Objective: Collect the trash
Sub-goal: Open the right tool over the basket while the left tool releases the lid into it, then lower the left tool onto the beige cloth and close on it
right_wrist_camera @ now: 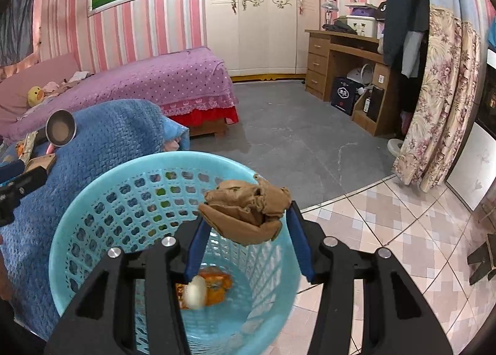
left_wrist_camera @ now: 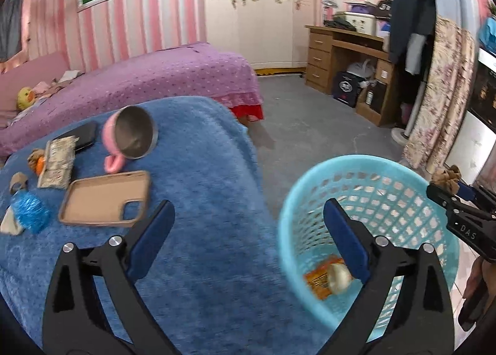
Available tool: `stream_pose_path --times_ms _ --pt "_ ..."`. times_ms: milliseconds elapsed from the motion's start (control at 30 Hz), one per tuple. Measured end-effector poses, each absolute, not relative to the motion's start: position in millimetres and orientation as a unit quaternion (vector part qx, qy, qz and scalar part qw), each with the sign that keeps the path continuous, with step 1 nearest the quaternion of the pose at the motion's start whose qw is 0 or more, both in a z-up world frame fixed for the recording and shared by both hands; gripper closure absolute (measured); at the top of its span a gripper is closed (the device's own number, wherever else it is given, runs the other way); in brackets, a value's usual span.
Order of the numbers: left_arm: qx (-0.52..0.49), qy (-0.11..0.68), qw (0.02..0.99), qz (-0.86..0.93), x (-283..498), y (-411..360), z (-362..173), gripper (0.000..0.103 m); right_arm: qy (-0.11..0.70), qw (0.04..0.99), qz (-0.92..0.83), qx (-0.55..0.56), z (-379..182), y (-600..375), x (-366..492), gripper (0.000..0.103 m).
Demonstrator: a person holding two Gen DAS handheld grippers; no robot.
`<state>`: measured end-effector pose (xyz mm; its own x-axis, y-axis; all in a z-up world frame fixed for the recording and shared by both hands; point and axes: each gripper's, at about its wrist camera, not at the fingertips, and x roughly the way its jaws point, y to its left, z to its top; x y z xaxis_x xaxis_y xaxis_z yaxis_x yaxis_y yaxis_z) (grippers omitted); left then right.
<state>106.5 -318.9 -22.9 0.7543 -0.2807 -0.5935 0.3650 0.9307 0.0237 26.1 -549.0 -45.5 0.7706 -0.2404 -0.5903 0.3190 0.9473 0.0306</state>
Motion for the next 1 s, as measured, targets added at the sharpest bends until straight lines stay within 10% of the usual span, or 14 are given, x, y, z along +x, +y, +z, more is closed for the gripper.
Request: stream_pose_path --times_ms 333,567,1000 --pt "0.067 0.297 0.943 -0.134 106 -266 -16 0.008 0.307 0.940 -0.140 0.061 -43 -526 41 0.050" --pt "0.062 0.288 0.948 -0.124 105 -228 -4 0.007 0.289 0.940 -0.165 0.070 -32 -515 41 0.015" --pt "0.082 0.267 0.958 -0.070 110 -140 2 0.006 0.280 0.947 -0.150 0.051 -19 -448 68 0.008"
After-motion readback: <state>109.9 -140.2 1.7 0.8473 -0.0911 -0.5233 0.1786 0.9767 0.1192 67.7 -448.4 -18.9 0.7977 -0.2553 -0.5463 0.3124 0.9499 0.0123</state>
